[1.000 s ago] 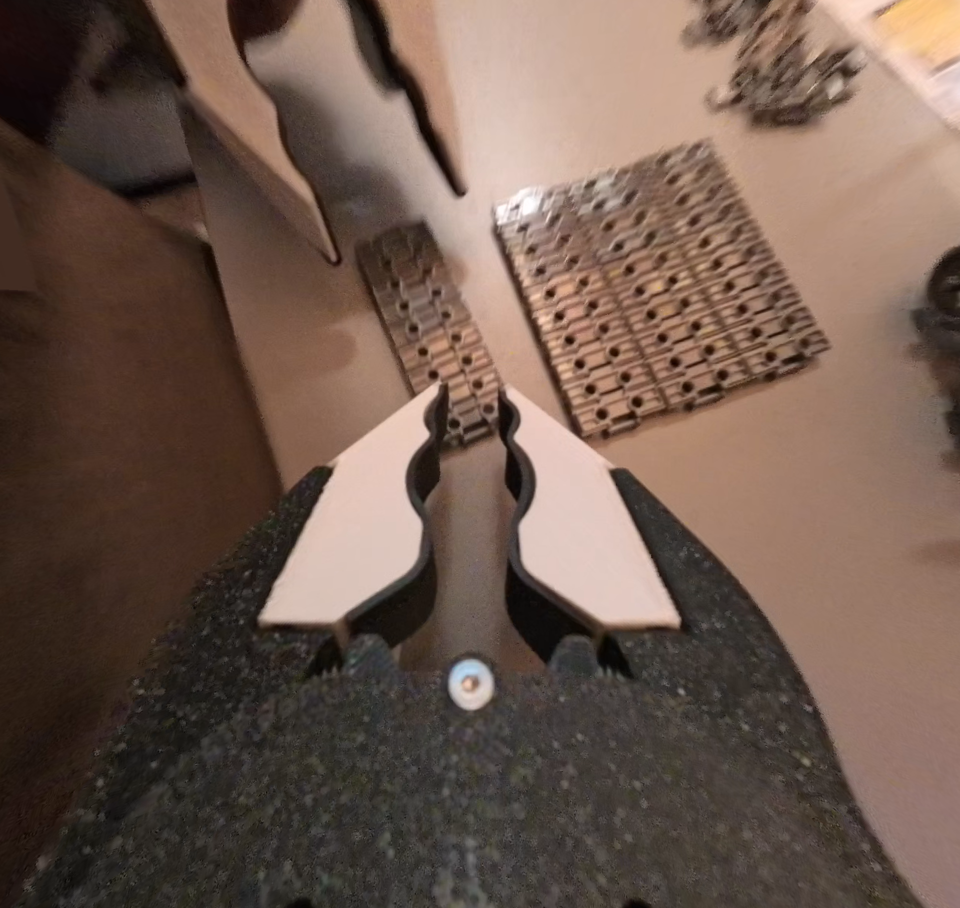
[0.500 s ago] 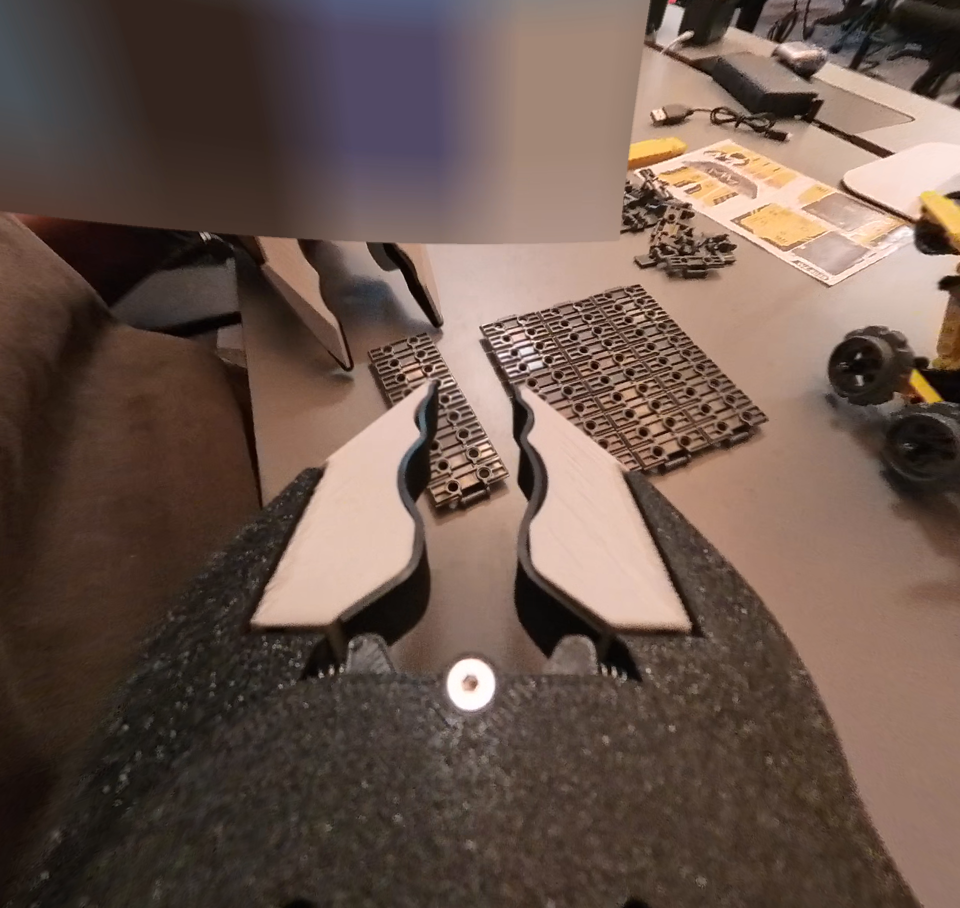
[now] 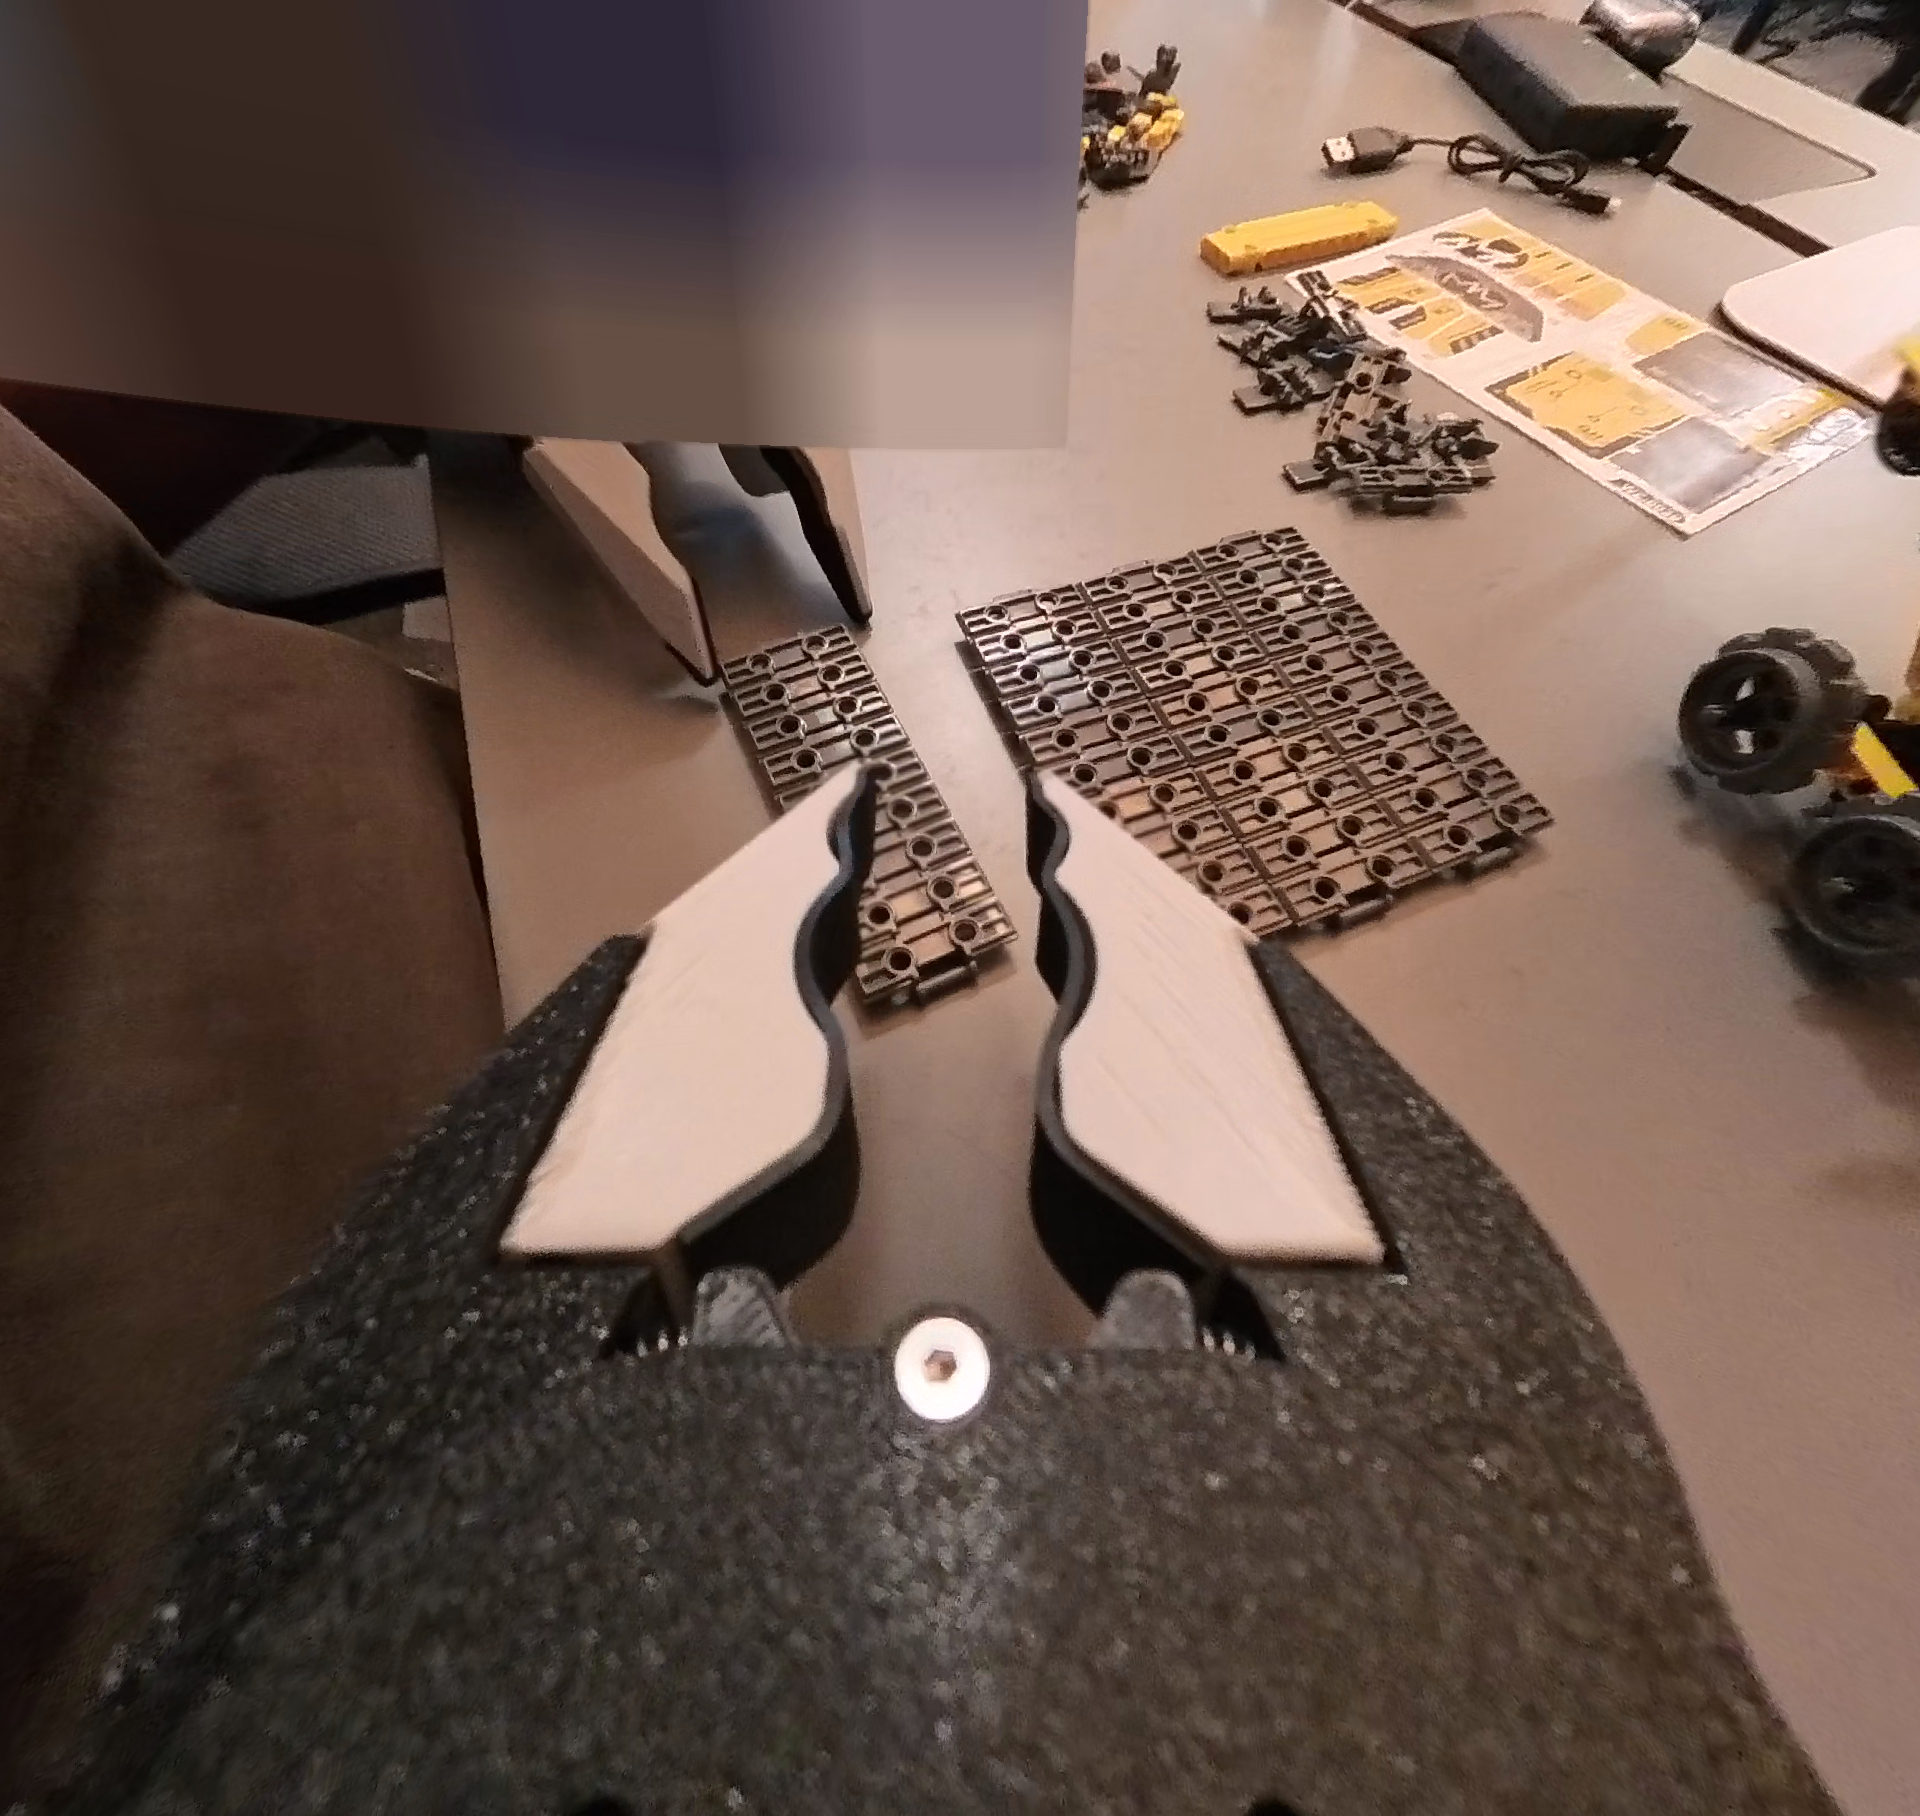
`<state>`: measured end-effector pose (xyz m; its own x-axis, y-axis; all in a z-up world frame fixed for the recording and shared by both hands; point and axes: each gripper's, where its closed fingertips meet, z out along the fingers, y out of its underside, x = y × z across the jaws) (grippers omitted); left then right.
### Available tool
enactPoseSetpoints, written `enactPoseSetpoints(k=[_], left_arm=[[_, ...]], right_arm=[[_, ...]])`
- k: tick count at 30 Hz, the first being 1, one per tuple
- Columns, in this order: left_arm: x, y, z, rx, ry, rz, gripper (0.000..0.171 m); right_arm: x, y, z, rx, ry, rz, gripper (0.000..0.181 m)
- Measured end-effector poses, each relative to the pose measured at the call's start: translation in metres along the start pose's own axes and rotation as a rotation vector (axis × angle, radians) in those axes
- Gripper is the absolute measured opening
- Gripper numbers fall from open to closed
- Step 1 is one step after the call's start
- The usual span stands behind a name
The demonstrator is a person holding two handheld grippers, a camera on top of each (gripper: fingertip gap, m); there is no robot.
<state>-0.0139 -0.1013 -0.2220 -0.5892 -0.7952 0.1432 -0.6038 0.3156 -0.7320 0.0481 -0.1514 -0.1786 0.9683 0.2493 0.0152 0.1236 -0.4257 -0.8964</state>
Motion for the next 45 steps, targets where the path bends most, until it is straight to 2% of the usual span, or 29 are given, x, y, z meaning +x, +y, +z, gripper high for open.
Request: enactPoseSetpoints(k=[13,20,27,29,30,33,35,36,38,40,43,45], left_arm=[[-0.001,0.000,0.000,-0.002,-0.004,-0.006,0.039],[-0.002,0.000,0.000,-0.002,-0.003,-0.012,0.038],[-0.003,0.000,0.001,-0.001,-0.003,-0.016,0.037],[-0.002,0.000,0.001,0.000,0.008,-0.022,0.041],[-0.004,-0.002,0.000,0.007,0.001,-0.028,0.049],[-0.009,-0.021,-0.008,0.091,-0.021,-0.007,0.054],[-0.027,-0.038,-0.021,0.129,-0.105,-0.018,0.050],[-0.044,-0.043,-0.029,0.133,-0.182,-0.050,0.054],[-0.099,-0.041,-0.053,0.095,-0.433,-0.215,0.065],[-0.125,-0.034,-0.068,0.034,-0.491,-0.332,0.065],[-0.166,-0.031,-0.082,0.001,-0.606,-0.322,0.050],[-0.187,-0.027,-0.078,-0.044,-0.632,-0.296,0.037]], right_arm=[[0.000,0.001,0.001,-0.007,-0.014,0.016,0.029],[-0.002,0.015,0.013,-0.121,0.027,-0.064,0.029],[-0.002,0.011,0.010,-0.088,0.006,-0.033,0.030],[-0.002,0.011,0.010,-0.090,0.000,-0.025,0.030],[-0.001,0.012,0.010,-0.095,-0.003,-0.018,0.030],[0.003,0.014,0.012,-0.107,0.003,0.013,0.033],[0.005,0.014,0.012,-0.109,0.006,0.021,0.033],[0.005,0.014,0.012,-0.108,0.004,0.022,0.033],[0.005,0.013,0.012,-0.100,0.003,0.022,0.034],[0.004,0.010,0.010,-0.083,0.009,0.011,0.033],[0.003,0.008,0.008,-0.068,0.017,-0.008,0.033],[0.003,0.009,0.009,-0.073,0.016,-0.006,0.033]])
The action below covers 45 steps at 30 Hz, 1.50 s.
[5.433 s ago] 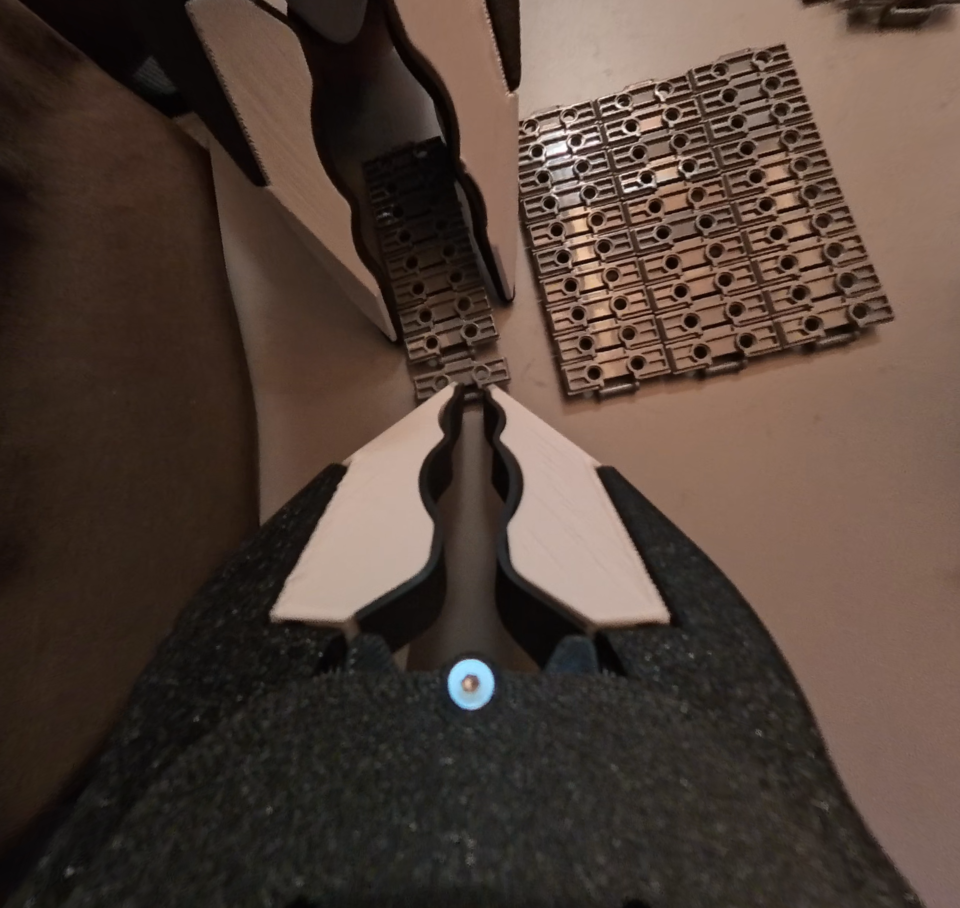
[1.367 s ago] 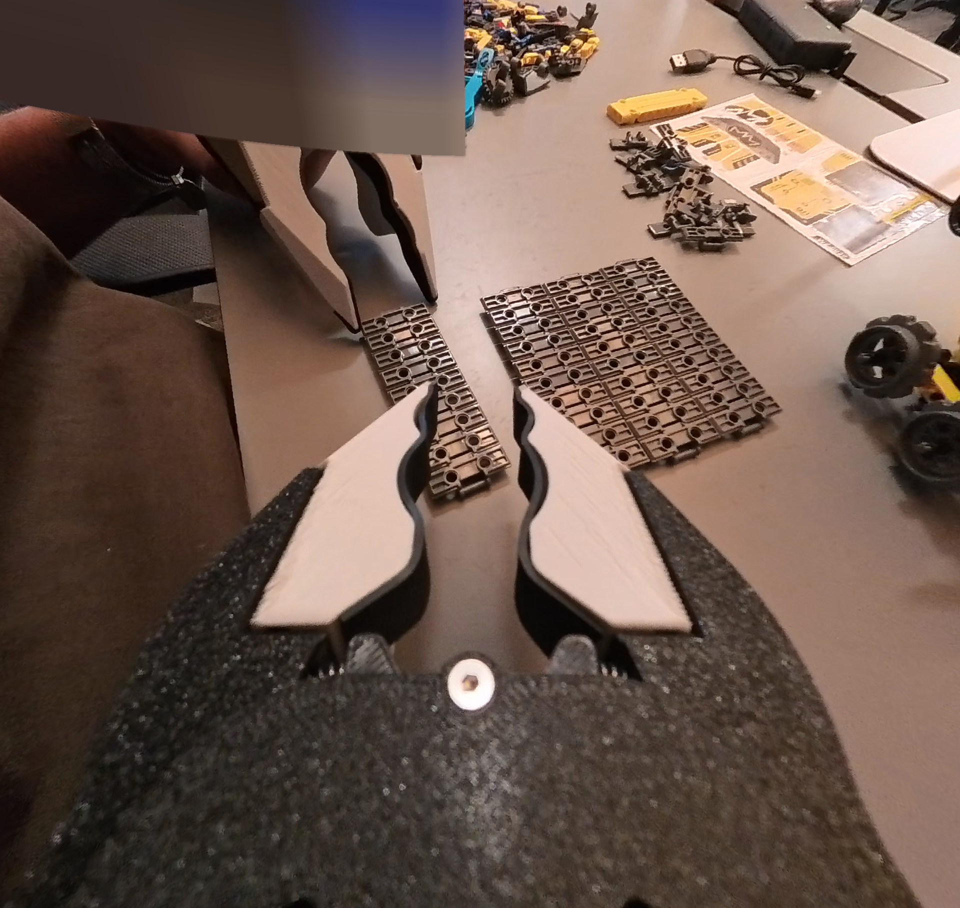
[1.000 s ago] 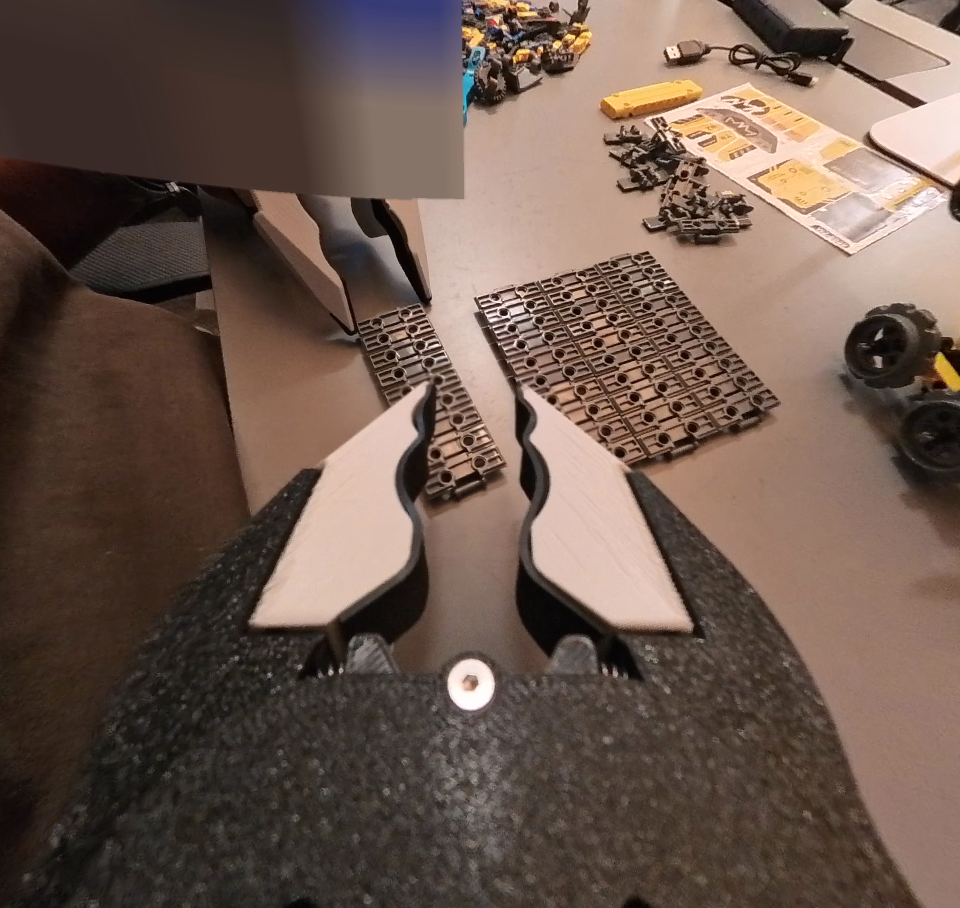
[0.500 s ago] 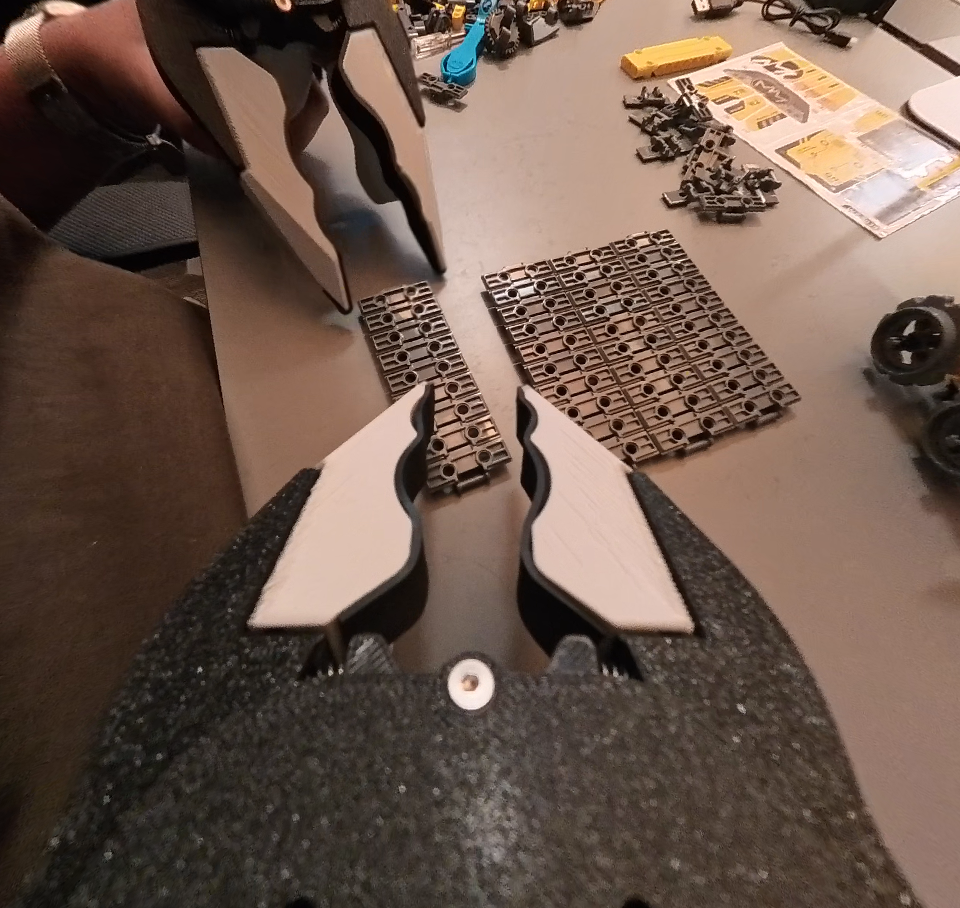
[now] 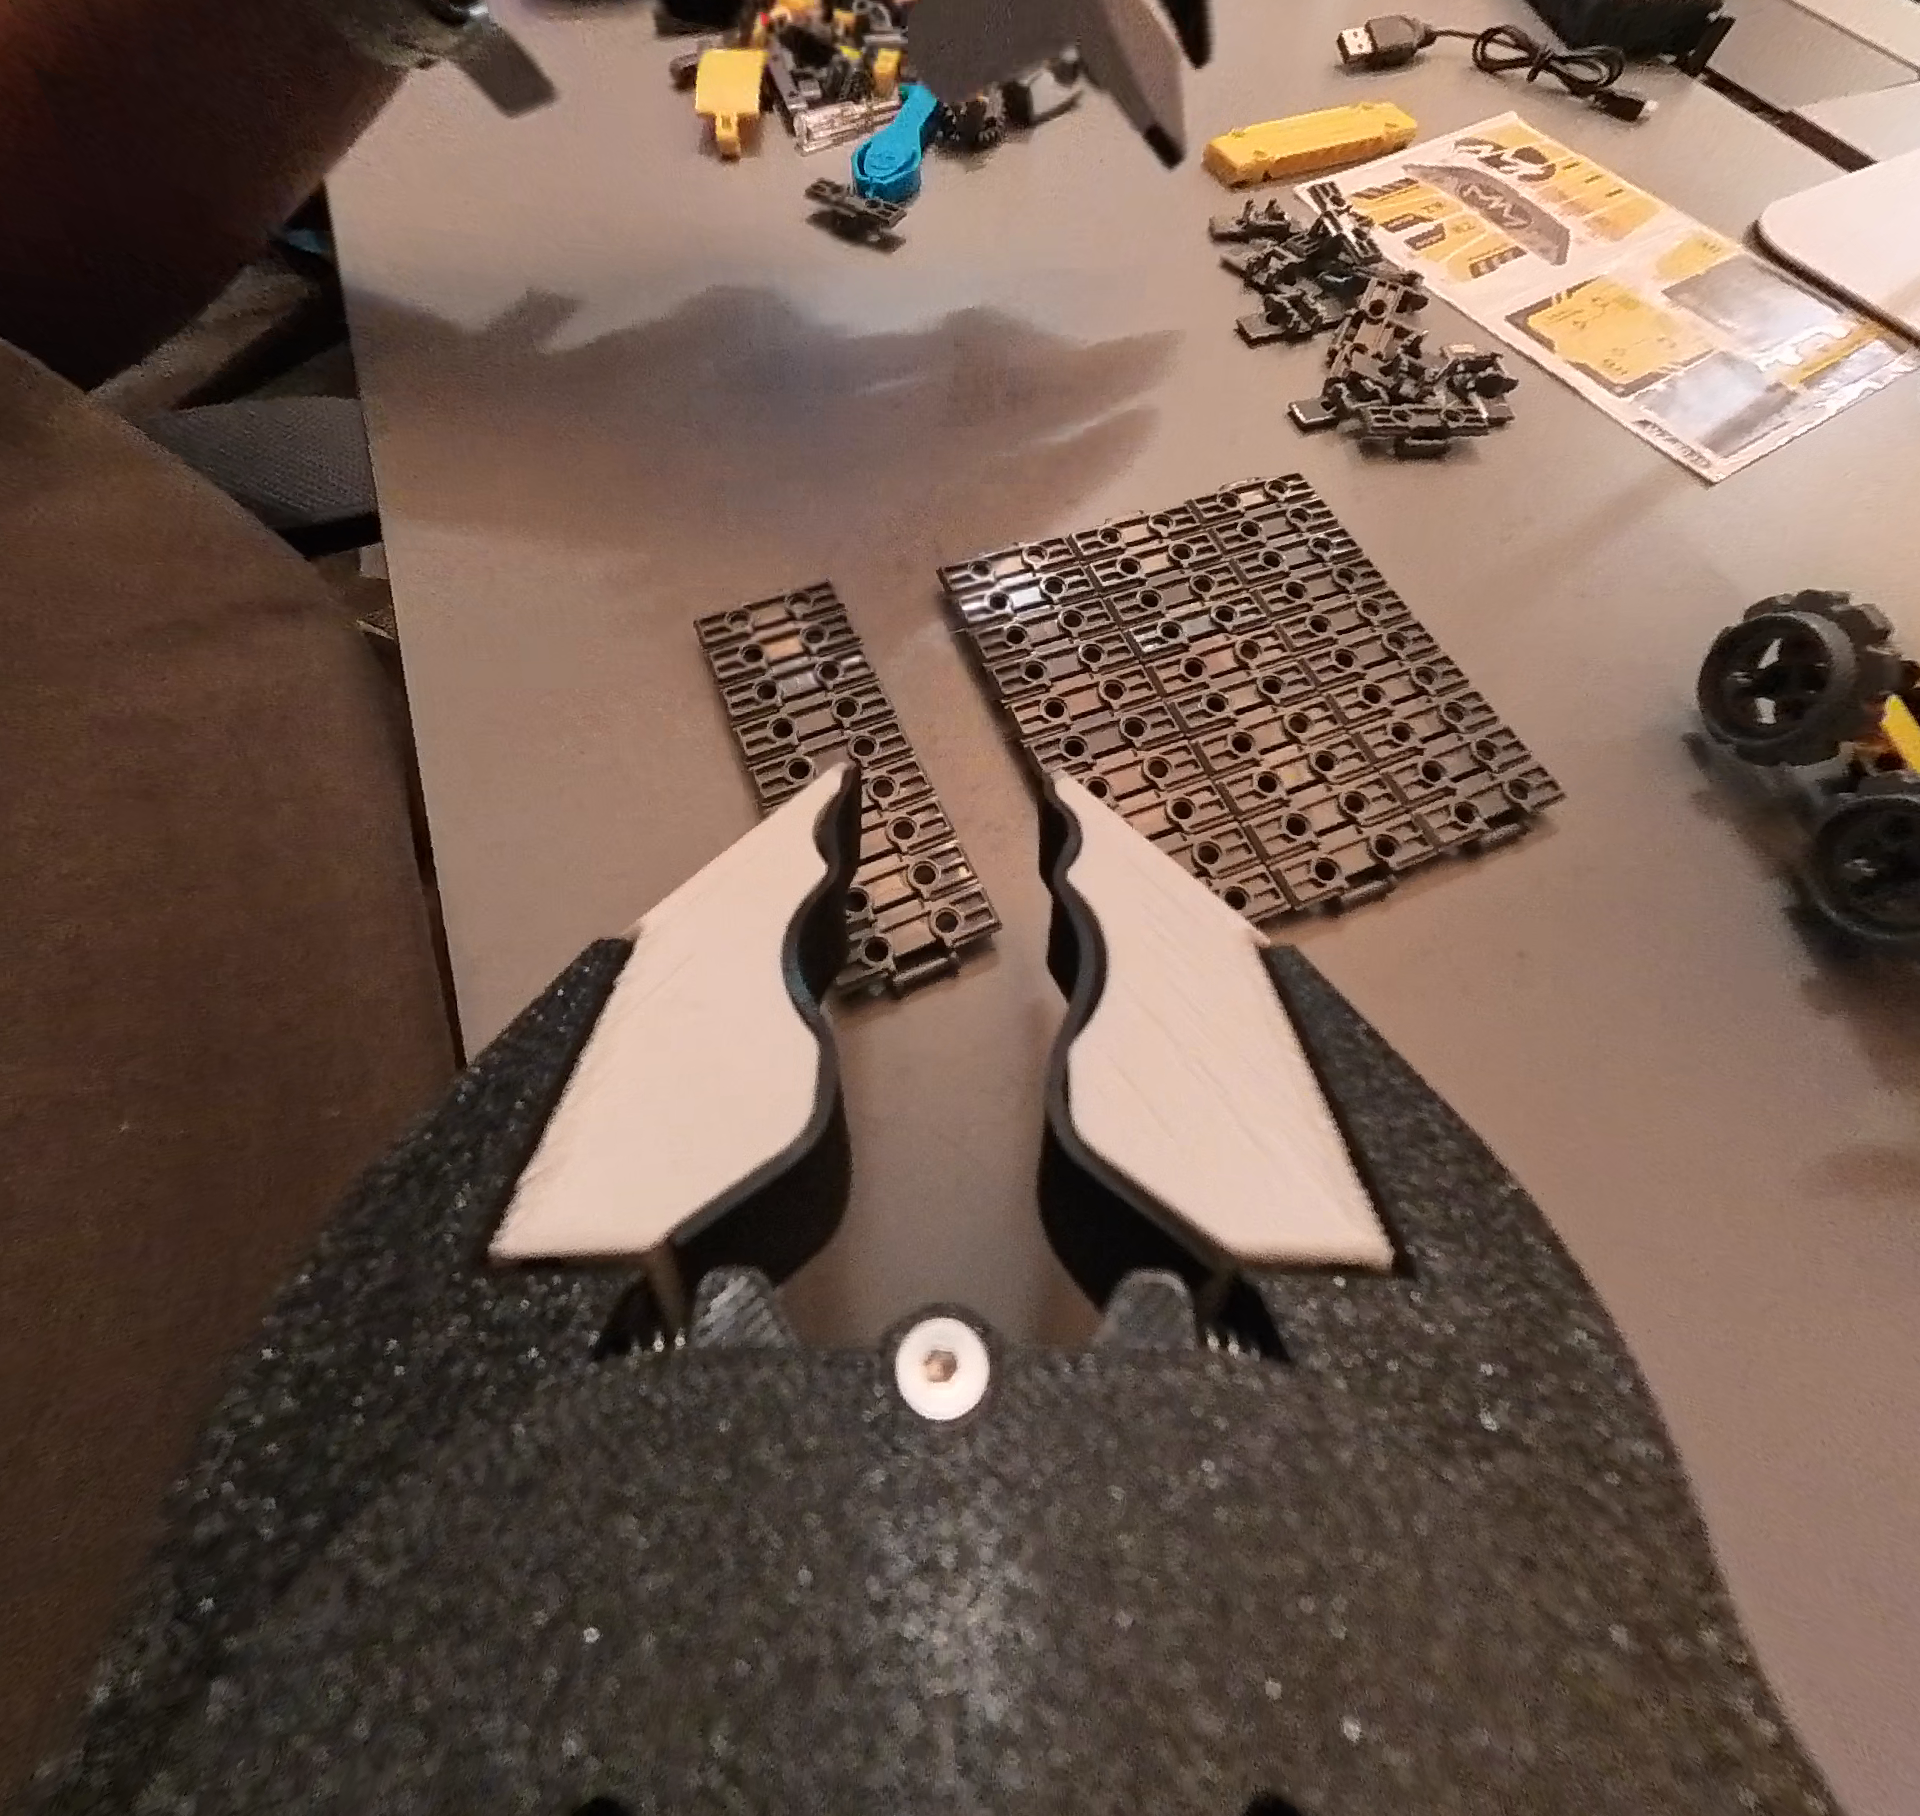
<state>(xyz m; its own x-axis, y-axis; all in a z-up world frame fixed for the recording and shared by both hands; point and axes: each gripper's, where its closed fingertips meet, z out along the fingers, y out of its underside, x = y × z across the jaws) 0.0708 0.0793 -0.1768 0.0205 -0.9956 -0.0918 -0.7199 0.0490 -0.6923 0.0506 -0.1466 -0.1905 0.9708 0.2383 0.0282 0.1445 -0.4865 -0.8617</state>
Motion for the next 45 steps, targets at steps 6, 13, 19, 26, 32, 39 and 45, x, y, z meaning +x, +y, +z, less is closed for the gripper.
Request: enactPoseSetpoints(k=[6,13,19,26,32,39,45], left_arm=[[-0.018,-0.005,0.041,-0.051,-0.038,0.103,0.014],[-0.013,0.006,0.059,-0.115,0.018,0.083,0.021],[-0.005,0.010,0.058,-0.108,0.084,0.048,0.010],[0.017,-0.006,0.020,0.055,0.198,-0.018,0.000],[0.114,-0.047,-0.049,0.334,0.740,-0.261,0.000],[0.191,-0.046,-0.064,0.331,0.999,-0.334,0.000],[0.205,-0.040,-0.056,0.304,1.024,-0.341,0.000]], right_arm=[[0.003,0.000,0.000,0.001,0.012,0.012,0.033],[0.003,0.000,0.000,-0.002,-0.001,0.027,0.034],[0.003,0.000,0.000,-0.002,0.000,0.027,0.034],[0.011,-0.007,-0.004,0.043,0.058,0.011,0.033],[0.024,-0.067,-0.022,0.359,0.302,-0.213,0.051],[0.030,-0.076,-0.009,0.266,0.513,-0.430,0.052],[0.031,-0.070,-0.009,0.195,0.569,-0.530,0.039]])
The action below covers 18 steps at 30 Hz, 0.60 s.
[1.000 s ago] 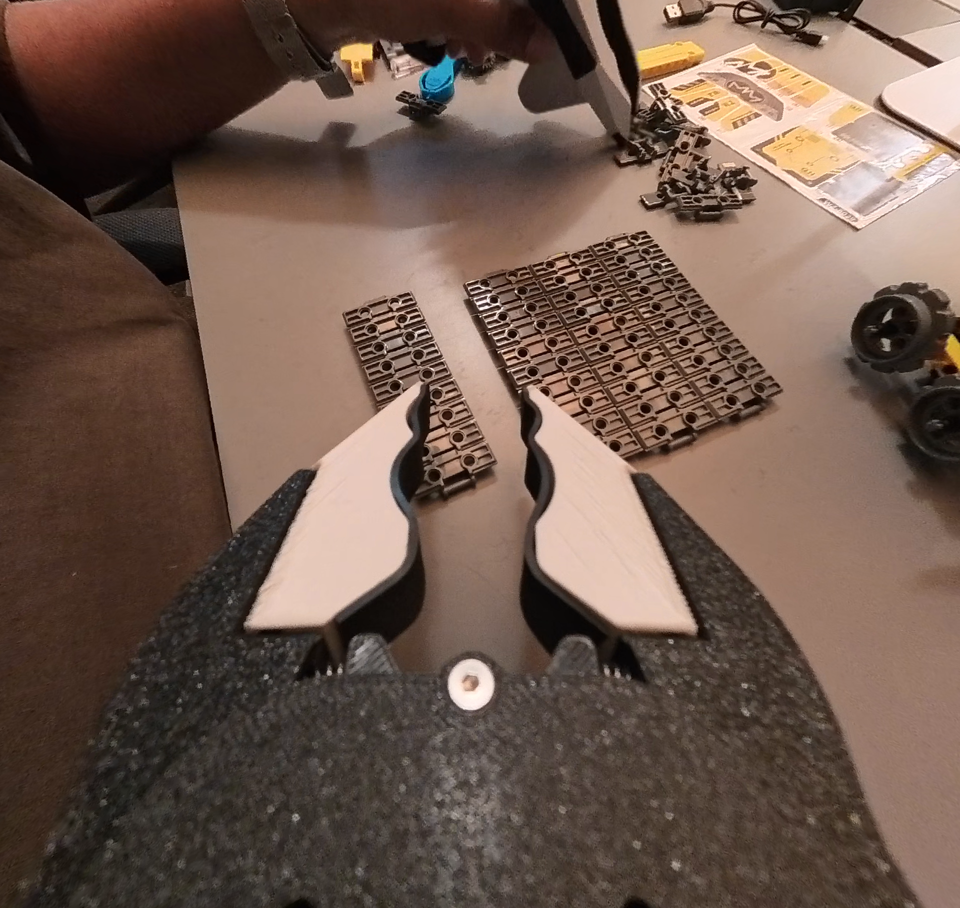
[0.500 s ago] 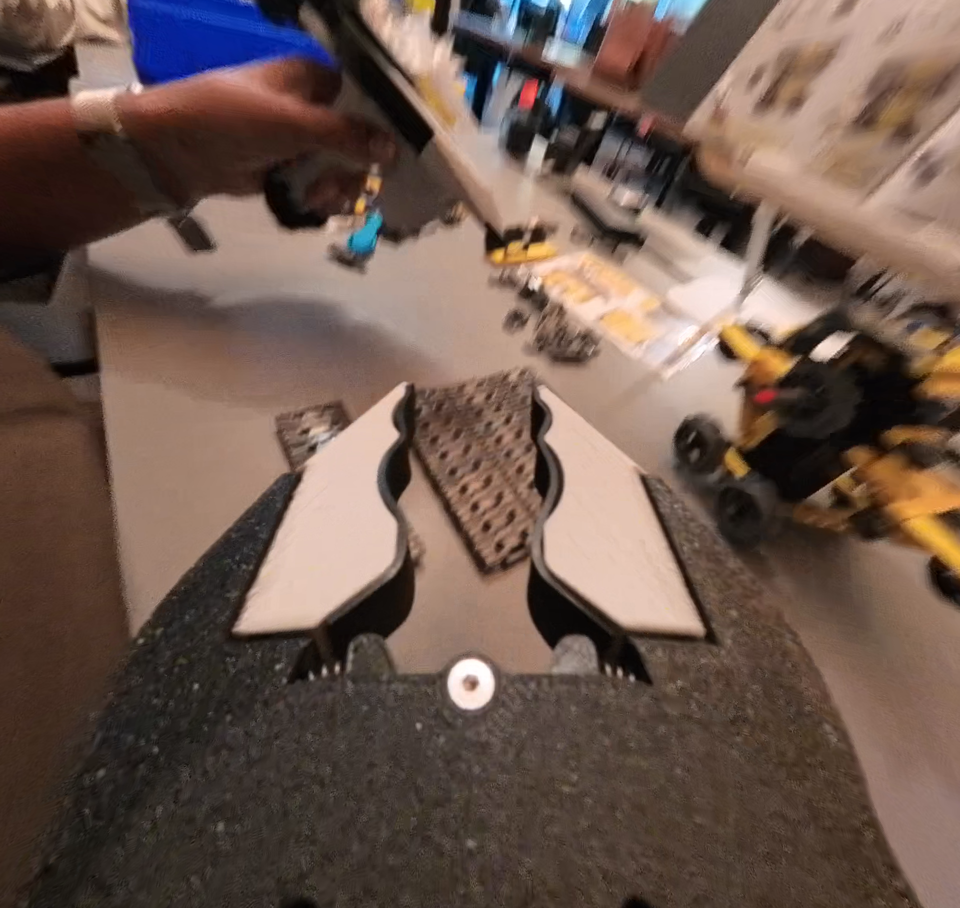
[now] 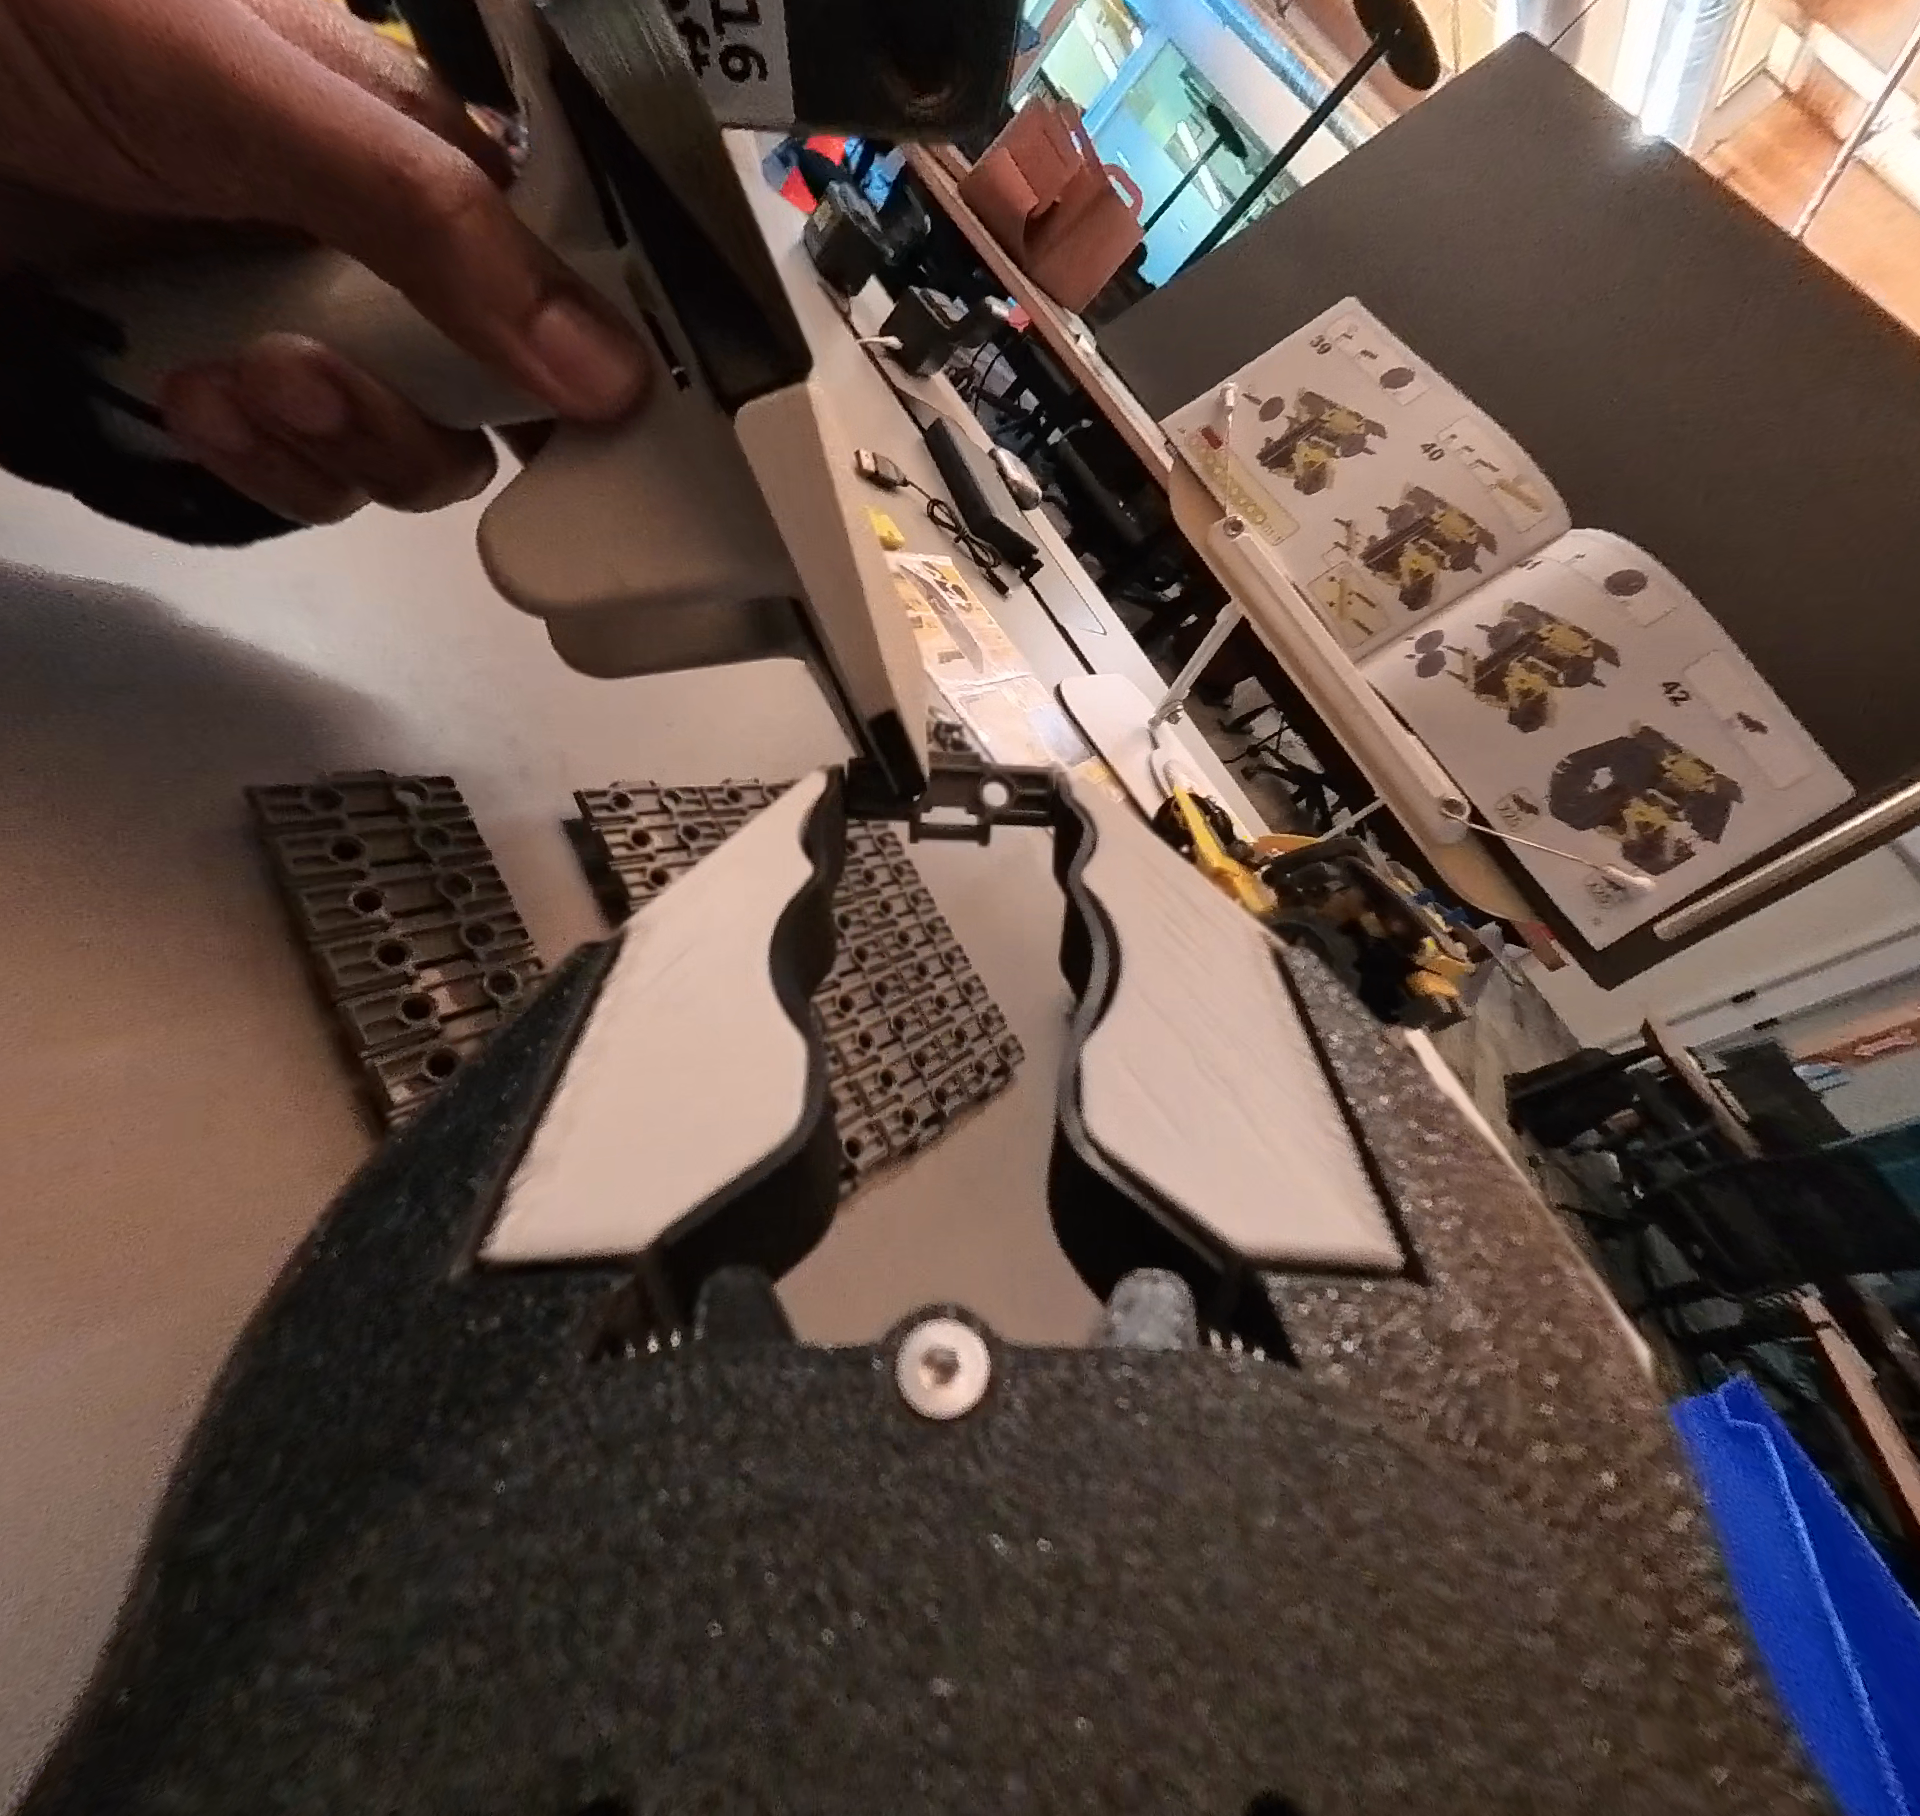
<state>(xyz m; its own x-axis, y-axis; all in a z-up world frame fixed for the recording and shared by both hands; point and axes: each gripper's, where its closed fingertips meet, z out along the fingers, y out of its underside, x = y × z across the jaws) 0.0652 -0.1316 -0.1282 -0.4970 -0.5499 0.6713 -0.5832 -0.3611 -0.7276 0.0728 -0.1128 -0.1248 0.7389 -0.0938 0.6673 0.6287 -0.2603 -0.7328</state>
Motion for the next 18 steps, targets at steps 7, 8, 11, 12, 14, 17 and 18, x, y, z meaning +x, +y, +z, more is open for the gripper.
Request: enactPoseSetpoints(k=[7,8,11,12,14,17,18], left_arm=[[0.008,0.019,0.004,-0.126,-0.034,0.171,0.044],[0.006,0.028,0.006,-0.179,-0.071,0.240,0.047],[-0.010,0.055,0.012,-0.347,-0.223,0.455,0.057],[-0.014,0.063,0.015,-0.394,-0.256,0.514,0.058],[-0.020,0.078,0.023,-0.472,-0.290,0.591,0.063],[-0.027,0.090,0.031,-0.527,-0.315,0.632,0.065],[-0.028,0.092,0.033,-0.534,-0.320,0.639,0.063]], right_arm=[[-0.018,0.024,-0.022,-0.062,-0.270,0.102,0.039],[-0.025,0.032,-0.029,-0.090,-0.357,0.119,0.039],[-0.041,0.054,-0.049,-0.180,-0.587,0.194,0.039],[-0.046,0.059,-0.053,-0.206,-0.651,0.221,0.039],[-0.053,0.065,-0.058,-0.246,-0.751,0.270,0.039],[-0.060,0.067,-0.059,-0.274,-0.845,0.320,0.039],[-0.061,0.067,-0.058,-0.271,-0.858,0.328,0.039]])
